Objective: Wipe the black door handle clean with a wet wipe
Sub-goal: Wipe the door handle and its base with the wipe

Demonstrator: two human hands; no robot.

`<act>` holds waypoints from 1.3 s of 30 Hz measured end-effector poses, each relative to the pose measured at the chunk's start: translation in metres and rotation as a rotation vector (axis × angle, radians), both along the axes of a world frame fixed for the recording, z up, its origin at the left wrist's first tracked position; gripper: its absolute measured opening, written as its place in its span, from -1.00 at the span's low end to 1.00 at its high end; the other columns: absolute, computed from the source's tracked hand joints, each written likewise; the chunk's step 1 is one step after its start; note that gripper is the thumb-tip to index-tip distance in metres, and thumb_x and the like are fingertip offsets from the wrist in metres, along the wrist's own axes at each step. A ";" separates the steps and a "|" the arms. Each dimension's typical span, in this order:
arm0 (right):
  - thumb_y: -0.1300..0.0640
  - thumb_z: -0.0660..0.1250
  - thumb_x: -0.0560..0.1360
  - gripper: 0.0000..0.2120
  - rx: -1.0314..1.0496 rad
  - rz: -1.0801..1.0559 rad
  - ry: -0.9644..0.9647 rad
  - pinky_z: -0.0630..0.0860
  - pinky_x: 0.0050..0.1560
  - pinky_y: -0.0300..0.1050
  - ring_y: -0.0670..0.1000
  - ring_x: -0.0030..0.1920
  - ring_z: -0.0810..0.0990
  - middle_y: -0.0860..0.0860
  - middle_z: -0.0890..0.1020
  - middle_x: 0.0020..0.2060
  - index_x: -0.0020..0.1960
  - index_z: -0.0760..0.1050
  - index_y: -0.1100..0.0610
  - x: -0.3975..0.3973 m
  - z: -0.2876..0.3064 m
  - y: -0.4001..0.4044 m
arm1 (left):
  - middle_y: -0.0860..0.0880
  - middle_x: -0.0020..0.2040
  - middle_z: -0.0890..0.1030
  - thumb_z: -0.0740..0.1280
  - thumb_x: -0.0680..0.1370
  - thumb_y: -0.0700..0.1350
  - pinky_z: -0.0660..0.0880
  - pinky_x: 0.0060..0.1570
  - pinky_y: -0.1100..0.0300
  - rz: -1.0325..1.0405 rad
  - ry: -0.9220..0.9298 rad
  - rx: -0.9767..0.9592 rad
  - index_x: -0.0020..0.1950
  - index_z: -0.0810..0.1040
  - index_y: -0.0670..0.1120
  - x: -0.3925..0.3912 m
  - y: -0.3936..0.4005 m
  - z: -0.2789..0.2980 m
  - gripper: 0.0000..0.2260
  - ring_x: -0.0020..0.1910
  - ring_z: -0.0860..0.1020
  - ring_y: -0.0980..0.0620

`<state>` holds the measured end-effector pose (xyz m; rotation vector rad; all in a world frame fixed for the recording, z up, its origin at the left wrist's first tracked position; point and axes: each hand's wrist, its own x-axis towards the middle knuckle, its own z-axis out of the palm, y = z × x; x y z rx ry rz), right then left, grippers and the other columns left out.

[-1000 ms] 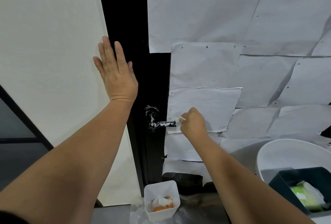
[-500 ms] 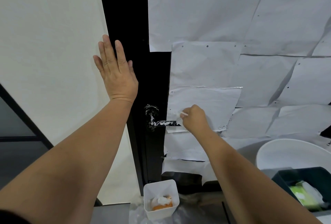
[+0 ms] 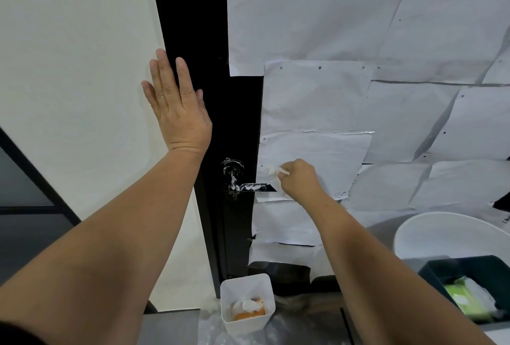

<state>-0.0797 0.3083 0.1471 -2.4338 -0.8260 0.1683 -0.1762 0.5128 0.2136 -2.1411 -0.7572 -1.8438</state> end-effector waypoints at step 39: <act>0.38 0.24 0.45 -0.81 -0.289 0.217 -0.309 0.33 -0.29 -0.11 0.04 -0.36 0.32 0.10 0.32 -0.08 -0.30 0.38 0.20 -0.029 -0.013 0.008 | -0.36 0.45 0.27 0.12 0.67 -0.17 0.00 0.47 -0.14 0.002 -0.003 0.001 0.47 0.22 -0.28 0.001 0.002 -0.003 -0.61 0.46 0.21 -0.30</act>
